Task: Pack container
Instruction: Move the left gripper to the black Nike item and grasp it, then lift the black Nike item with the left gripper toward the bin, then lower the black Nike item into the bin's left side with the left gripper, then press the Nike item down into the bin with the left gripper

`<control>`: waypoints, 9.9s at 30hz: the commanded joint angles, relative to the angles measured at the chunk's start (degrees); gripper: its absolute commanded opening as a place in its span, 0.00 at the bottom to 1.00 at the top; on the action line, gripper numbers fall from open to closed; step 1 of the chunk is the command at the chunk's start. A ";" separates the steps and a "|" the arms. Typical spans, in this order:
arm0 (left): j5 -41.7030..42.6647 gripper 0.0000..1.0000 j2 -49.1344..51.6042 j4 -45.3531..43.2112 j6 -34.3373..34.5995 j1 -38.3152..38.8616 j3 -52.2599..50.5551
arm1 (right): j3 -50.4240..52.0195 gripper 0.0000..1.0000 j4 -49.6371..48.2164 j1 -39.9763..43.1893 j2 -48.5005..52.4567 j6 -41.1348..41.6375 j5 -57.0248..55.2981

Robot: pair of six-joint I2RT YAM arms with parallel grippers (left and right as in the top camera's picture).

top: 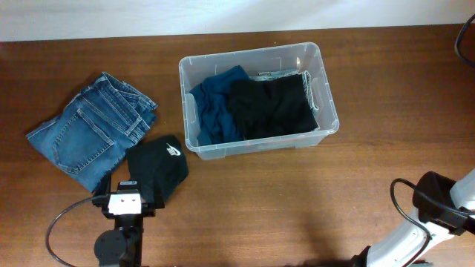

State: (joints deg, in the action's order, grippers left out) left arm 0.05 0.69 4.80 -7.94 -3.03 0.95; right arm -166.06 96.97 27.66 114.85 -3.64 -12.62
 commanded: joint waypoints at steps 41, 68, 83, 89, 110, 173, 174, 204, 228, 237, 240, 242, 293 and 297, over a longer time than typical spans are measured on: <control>19.71 1.00 35.76 35.12 4.11 -0.24 37.29 | 0.20 0.98 0.33 0.11 0.04 0.09 -0.48; 16.48 1.00 97.74 55.21 -0.28 -0.09 65.42 | 0.20 0.98 0.33 0.11 0.07 0.09 -0.48; -1.75 1.00 97.68 50.27 2.62 12.26 65.35 | 0.20 0.98 0.33 0.11 0.04 0.09 -0.48; -3.30 1.00 97.77 49.62 5.38 13.00 64.74 | 0.20 0.98 0.33 0.11 0.04 0.09 -0.48; -3.34 0.98 97.79 33.35 8.81 13.00 49.03 | 0.20 0.98 0.33 0.11 0.04 0.09 -0.48; 2.08 0.01 87.54 44.26 31.54 27.63 90.71 | 0.20 0.98 0.33 0.11 0.04 0.09 -0.48; 1.81 0.01 87.84 43.47 31.74 28.48 90.71 | 0.20 0.98 0.33 0.11 0.04 0.09 -0.48; -8.48 0.02 109.26 43.93 34.91 32.02 90.71 | 0.20 0.98 0.33 0.11 0.04 0.09 -0.48; -8.46 0.85 108.89 46.93 32.61 32.02 96.72 | 0.20 0.98 0.33 0.11 0.04 0.09 -0.48; -7.15 0.91 108.74 47.58 32.06 32.02 96.78 | 0.20 0.98 0.33 0.11 0.04 0.09 -0.48; -5.25 0.89 107.84 48.87 32.06 32.02 97.13 | 0.20 0.98 0.33 0.11 0.04 0.09 -0.48; -5.49 0.89 107.01 49.31 32.06 32.02 97.18 | 0.20 0.98 0.33 0.11 0.04 0.09 -0.48; -6.51 0.05 118.22 46.31 31.63 32.13 91.65 | 0.20 0.98 0.33 0.11 0.04 0.09 -0.48; -6.54 0.02 115.36 47.45 31.65 31.95 94.16 | 0.20 0.98 0.33 0.11 0.04 0.09 -0.48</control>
State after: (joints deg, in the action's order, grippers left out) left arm -6.46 117.56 51.46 23.62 28.93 93.43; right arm -165.95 96.97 27.66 114.85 -3.64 -12.62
